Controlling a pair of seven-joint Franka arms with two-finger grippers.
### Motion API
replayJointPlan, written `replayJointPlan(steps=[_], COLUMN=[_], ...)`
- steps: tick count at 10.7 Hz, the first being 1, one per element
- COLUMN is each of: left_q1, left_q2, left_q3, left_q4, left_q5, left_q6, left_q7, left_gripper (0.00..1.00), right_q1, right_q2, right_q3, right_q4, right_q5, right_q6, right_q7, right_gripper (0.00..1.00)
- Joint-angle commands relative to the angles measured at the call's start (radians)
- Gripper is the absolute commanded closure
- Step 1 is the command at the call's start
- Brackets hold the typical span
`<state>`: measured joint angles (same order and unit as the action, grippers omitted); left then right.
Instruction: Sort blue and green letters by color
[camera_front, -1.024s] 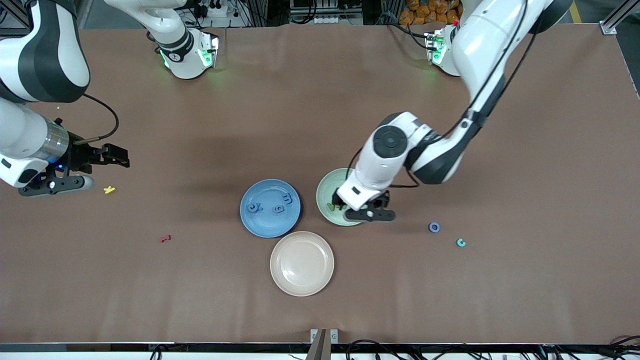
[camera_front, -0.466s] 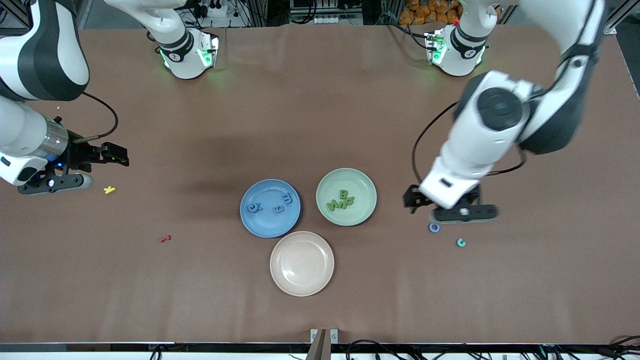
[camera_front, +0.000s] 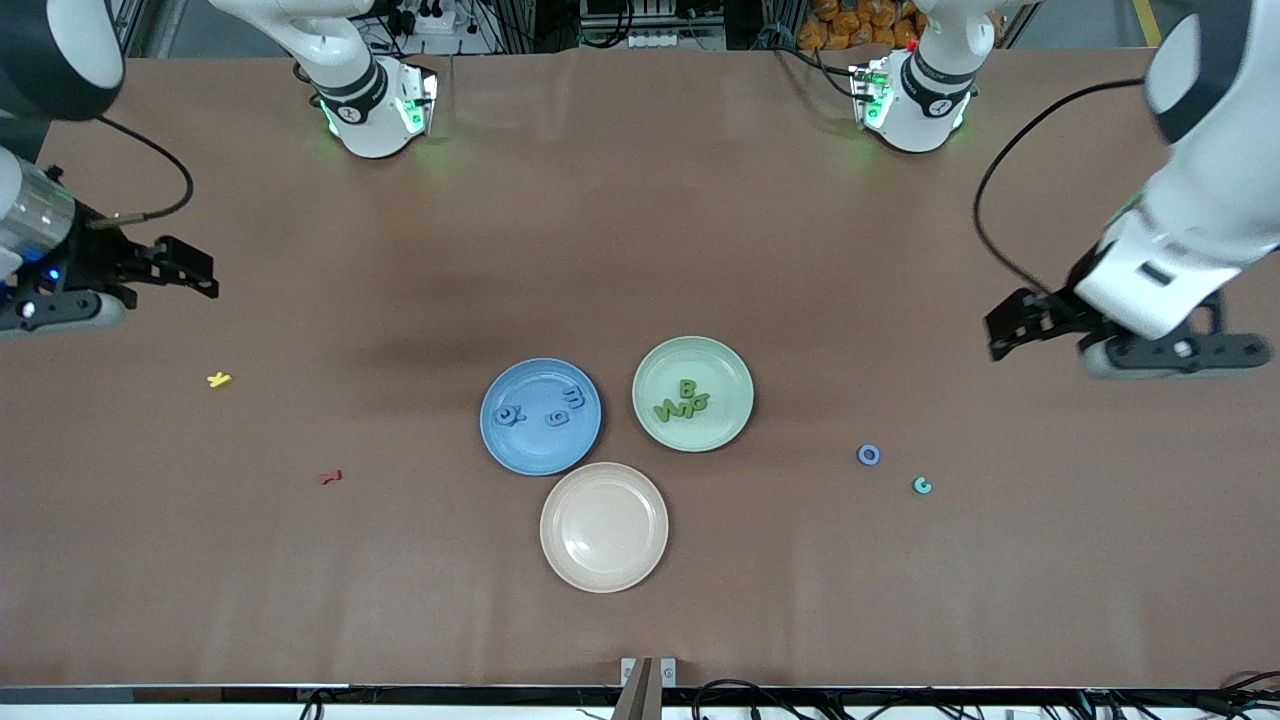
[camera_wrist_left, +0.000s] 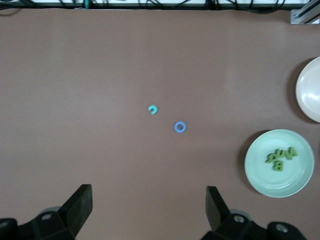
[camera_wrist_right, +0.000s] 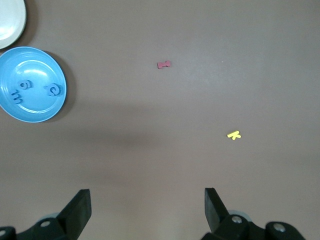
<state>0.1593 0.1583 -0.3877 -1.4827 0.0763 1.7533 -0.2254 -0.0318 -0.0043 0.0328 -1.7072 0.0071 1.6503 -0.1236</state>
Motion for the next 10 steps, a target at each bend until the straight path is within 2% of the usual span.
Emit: replayJointPlan(steps=[1,2,4,5,6,7,10], left_q1=[-0.108,-0.112,-0.145,-0.177,-0.181,-0.173,-0.179], left_q2=[-0.095,-0.103,-0.123,-0.134,-0.138,-0.144,-0.152], left_q3=[0.188,0.213,0.288,0.347,0.366,0.378,0.377], left_q4=[-0.042,-0.042,-0.045,-0.045,-0.045,-0.044,-0.044], left_q5=[-0.033,-0.044,-0.072,-0.075,-0.099,-0.128,-0.130], left_q6=[-0.052,-0.070,-0.078,-0.080,-0.101,-0.110,-0.113], left_q7=[0.124,0.142,0.179,0.207,0.224,0.225,0.178], left_gripper=[0.00,0.00,0.00,0.00,0.00,0.00,0.00], right_q1=[-0.013,-0.016,-0.042,-0.031,-0.037,-0.039,-0.019], right_q2=[-0.037,-0.037,-0.037,-0.033,-0.029,-0.028,-0.028], right_q3=[0.007,0.007,-0.002,-0.008,-0.008,-0.010,-0.001], right_q4=[0.032,0.070,0.119,0.129,0.136,0.135,0.135], right_q5=[0.013,0.017,0.117,0.102,0.087,0.082,-0.007], right_q6=[-0.006,-0.021,-0.107,-0.107,-0.109,-0.109,-0.107], right_q7=[-0.004,-0.001,0.037,0.038,0.033,0.030,0.039], right_gripper=[0.00,0.00,0.00,0.00,0.00,0.00,0.00])
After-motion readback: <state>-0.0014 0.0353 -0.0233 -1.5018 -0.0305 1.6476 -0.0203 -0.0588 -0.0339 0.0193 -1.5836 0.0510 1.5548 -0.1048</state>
